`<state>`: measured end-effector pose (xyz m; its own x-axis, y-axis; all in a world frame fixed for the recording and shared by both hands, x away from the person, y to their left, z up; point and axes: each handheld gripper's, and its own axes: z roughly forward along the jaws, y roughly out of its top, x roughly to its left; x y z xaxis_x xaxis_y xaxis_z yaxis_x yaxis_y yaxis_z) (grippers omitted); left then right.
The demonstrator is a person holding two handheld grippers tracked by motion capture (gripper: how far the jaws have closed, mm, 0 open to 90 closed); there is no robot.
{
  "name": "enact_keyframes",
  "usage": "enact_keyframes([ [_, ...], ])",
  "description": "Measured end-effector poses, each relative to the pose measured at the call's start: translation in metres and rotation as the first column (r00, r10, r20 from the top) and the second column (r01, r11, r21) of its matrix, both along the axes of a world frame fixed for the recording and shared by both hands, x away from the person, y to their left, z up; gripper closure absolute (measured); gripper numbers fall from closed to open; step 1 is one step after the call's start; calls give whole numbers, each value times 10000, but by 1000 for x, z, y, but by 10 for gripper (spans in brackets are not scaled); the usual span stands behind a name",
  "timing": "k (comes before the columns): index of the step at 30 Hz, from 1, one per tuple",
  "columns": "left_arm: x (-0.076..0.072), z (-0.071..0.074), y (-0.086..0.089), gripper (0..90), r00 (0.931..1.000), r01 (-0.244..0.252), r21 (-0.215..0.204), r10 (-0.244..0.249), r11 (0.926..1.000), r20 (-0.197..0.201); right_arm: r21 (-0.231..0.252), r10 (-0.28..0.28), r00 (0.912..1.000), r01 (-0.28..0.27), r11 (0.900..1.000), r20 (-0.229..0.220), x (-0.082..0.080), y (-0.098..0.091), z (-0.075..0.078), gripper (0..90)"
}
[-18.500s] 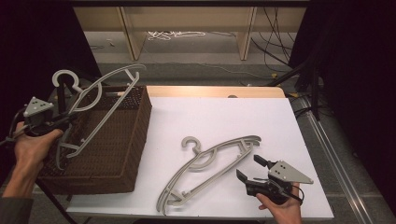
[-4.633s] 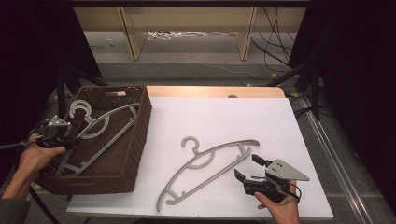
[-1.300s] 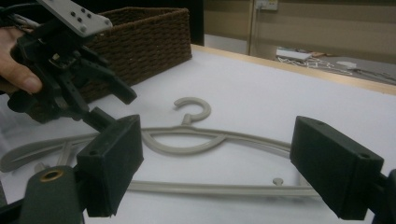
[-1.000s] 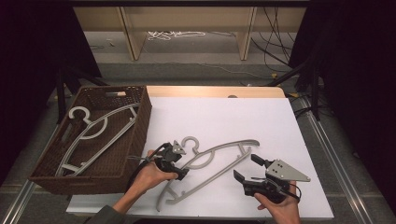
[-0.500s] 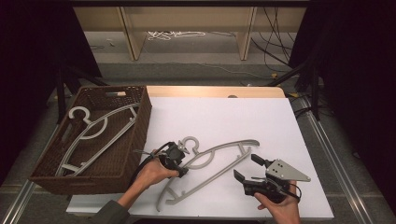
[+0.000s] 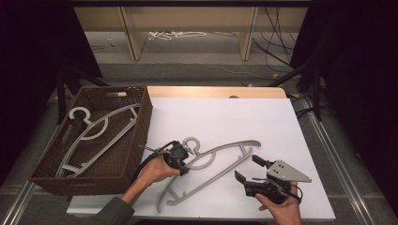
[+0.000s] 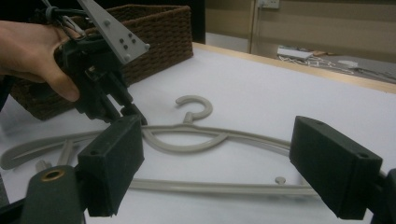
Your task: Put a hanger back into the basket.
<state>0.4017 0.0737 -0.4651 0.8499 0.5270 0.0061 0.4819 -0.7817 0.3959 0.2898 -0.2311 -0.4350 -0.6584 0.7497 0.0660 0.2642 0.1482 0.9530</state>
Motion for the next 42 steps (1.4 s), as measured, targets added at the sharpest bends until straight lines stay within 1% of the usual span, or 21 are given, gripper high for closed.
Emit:
enact_keyframes([
  [2,0,-1,-1,730,9996,-218,-219,215,9995,-156,-101,-80,10000,80,9999,-6,0,0,0,186],
  [3,1,-1,-1,739,9997,-187,-230,184,9996,-167,-188,-40,9999,38,9998,-107,0,-1,0,186],
  [6,3,-1,1,750,9996,-86,-171,82,9998,-264,-154,-31,10000,30,9999,-69,0,0,0,185],
  [8,3,-1,-1,748,9989,-310,-215,302,9993,-361,-5,48,10000,-48,10000,-83,0,1,-1,185],
  [10,3,-1,-3,737,9989,-273,-54,270,9996,-392,55,65,10000,-65,10000,-10,1,1,-1,185],
  [12,3,1,-6,736,9995,-87,319,96,9995,-286,-29,56,9999,-57,10000,-83,1,1,-1,185],
  [13,1,0,-8,740,9996,-186,305,192,9994,-202,-48,58,9999,-59,10000,-87,1,1,-1,185],
  [16,0,1,-10,749,9999,-57,462,62,9989,-105,-171,8,10000,-8,9999,-33,0,1,0,185],
  [19,2,1,-9,754,9998,21,438,-12,9990,-207,-167,-10,10000,10,9999,-6,0,2,-1,185],
  [25,2,1,-9,769,9998,181,380,-176,9991,-124,-174,67,10000,-67,9998,-19,0,3,-1,186],
  [27,5,1,-5,788,9991,293,221,-286,9993,-318,-95,104,9999,-104,9999,-29,1,3,-1,186],
  [28,6,1,-3,801,9990,206,24,-205,9998,-407,-85,106,9999,-106,9999,-62,1,3,-2,185],
  [29,6,-1,-3,812,9993,91,-242,-100,9997,-357,-41,135,9999,-136,9999,-65,1,4,-2,186],
  [30,6,0,-2,813,9990,274,-95,-277,9996,-342,-79,101,9999,-101,9999,-53,1,3,-2,185],
  [33,6,0,-4,814,9996,272,-132,-273,9995,-93,-24,125,9999,-125,9999,-68,1,3,-2,186],
  [35,6,1,-4,815,9999,165,-105,-165,9998,40,14,123,9999,-123,9999,-35,1,3,-2,186],
  [37,8,3,-1,815,9997,60,-147,-57,9999,221,-200,97,9999,-99,9998,-89,0,1,0,186],
  [38,8,5,0,815,9995,-31,-163,36,9999,325,13,120,9999,-120,9999,-27,1,3,-2,186],
  [39,9,7,2,815,9994,-10,-126,14,9999,358,21,142,9999,-142,9999,-24,1,3,-2,186],
  [40,9,8,3,815,9993,-57,-164,64,9998,379,-193,85,9999,-87,9998,-89,0,1,0,186],
  [42,11,12,6,815,9972,130,-259,-110,9996,733,-81,172,9998,-172,9998,-93,1,2,0,186],
])
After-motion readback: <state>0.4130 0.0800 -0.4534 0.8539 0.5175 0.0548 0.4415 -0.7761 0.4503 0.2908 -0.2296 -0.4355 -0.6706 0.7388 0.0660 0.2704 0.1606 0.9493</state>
